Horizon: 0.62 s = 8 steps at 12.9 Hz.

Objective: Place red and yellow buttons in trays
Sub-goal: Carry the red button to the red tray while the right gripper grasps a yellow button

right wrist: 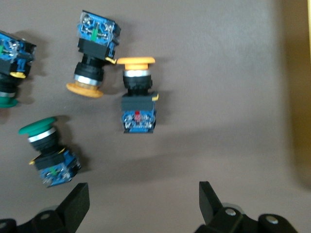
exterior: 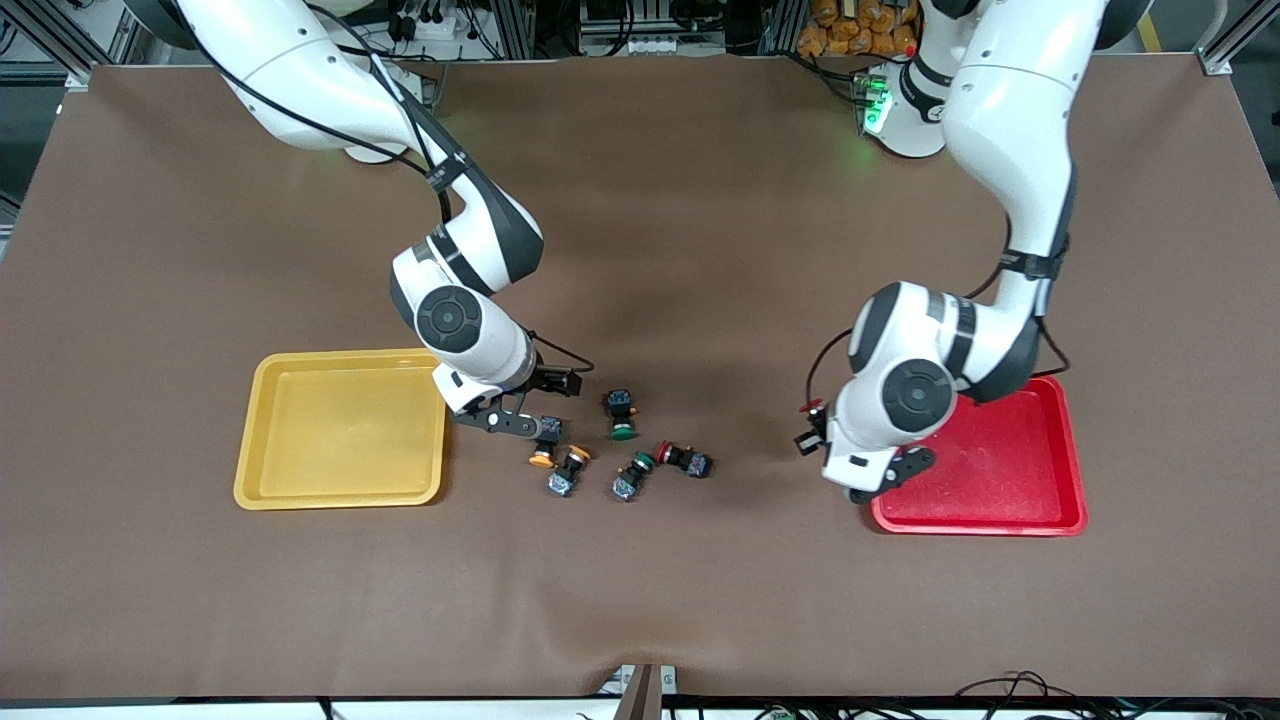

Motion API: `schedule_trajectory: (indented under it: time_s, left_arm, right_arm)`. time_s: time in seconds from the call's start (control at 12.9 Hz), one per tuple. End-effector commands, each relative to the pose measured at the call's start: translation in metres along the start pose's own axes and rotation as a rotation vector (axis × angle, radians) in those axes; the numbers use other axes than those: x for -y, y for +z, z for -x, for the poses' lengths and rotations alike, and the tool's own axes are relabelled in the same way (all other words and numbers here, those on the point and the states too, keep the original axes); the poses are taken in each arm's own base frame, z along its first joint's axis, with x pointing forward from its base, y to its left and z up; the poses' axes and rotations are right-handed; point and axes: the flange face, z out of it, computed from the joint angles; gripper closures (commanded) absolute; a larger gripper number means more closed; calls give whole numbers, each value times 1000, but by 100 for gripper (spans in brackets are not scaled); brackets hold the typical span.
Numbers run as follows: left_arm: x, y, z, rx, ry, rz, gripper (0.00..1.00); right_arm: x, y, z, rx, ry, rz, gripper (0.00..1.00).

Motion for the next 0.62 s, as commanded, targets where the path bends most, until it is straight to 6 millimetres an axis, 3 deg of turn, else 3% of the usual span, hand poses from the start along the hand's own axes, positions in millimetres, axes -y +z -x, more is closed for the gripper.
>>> schedule_trajectory:
  time_s: [0.0, 0.54]
  left_arm:
    - [36, -13, -18, 23, 49, -29, 100]
    - [113, -1, -77, 44, 154, -60, 100]
  right_arm:
    - [12, 10, -6, -48, -18, 0, 0]
    - [15, 51, -10, -108, 9, 35, 0]
